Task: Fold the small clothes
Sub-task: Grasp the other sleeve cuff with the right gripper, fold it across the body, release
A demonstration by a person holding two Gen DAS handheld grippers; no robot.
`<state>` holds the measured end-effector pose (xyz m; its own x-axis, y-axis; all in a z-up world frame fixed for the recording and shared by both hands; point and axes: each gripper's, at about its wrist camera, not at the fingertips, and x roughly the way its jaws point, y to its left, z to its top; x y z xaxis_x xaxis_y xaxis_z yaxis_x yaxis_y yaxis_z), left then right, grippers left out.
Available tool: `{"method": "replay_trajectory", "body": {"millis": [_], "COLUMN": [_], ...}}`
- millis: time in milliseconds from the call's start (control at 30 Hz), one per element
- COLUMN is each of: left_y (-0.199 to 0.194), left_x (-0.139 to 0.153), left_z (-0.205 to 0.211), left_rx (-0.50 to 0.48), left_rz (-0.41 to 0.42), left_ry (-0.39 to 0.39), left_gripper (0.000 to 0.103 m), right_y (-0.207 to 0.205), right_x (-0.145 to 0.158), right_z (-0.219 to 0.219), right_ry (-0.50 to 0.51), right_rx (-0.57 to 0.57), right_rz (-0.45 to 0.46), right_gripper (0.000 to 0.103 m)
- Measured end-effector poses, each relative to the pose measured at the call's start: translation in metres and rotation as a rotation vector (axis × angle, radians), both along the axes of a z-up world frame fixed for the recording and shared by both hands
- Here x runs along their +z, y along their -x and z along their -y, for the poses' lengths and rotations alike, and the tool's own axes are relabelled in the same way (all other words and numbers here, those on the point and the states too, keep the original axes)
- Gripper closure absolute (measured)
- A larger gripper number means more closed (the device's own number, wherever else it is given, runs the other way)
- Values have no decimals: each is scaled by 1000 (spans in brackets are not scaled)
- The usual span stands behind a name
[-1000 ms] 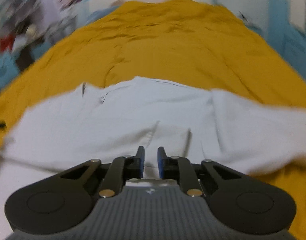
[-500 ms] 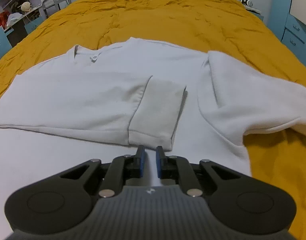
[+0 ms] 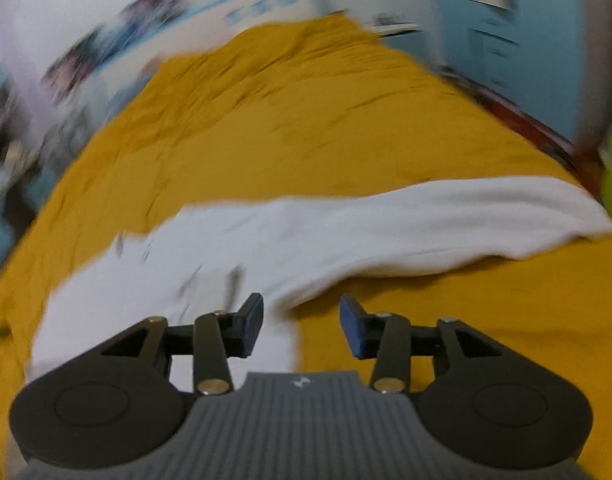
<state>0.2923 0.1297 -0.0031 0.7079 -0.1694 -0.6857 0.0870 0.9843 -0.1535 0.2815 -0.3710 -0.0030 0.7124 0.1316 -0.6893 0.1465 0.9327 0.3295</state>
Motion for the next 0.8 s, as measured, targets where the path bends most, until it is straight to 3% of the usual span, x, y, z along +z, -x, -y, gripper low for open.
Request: {"method": "replay_trajectory", "body": {"millis": [200, 300, 467, 600, 800], "left_y": [-24, -34, -44, -50, -54], "left_x": [-27, -42, -56, -65, -78], "left_z": [40, 54, 74, 82, 86], "left_rx": [-9, 12, 34, 61, 106], "left_rz": [-71, -109, -163, -192, -232], "left_ry": [66, 53, 20, -1, -17], "left_gripper": [74, 74, 72, 71, 71], "right_y": [33, 38, 21, -11, -49], "right_x": [-11, -33, -58, -74, -116], "right_z": [147, 206, 270, 313, 355], "right_ry": [-250, -367, -420, -360, -435], "right_rx": [-377, -478, -557, -567, -529], "right_rz": [57, 58, 36, -15, -73], "right_gripper": [61, 61, 61, 61, 61]}}
